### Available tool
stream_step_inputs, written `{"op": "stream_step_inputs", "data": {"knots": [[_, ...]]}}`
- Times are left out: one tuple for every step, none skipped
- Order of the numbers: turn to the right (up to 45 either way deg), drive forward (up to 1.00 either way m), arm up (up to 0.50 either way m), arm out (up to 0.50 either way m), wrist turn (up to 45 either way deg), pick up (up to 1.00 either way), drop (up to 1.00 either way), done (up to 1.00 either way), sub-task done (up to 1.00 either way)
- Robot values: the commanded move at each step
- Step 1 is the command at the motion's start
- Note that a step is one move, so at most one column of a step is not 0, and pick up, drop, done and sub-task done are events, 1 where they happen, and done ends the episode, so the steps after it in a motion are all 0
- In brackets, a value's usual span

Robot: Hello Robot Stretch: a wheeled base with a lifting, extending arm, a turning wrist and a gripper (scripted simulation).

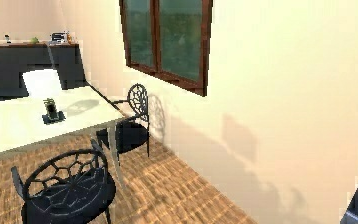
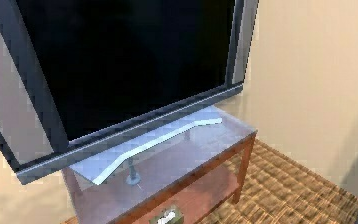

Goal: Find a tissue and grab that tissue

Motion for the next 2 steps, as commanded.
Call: {"op": "stream_step_inputs", "data": {"knots": [[0.0,0.0,0.0,0.0,0.0,1.0,0.0,0.0,0.0],[0.0,0.0,0.1,0.0,0.0,0.0,0.0,0.0,0.0]]}}
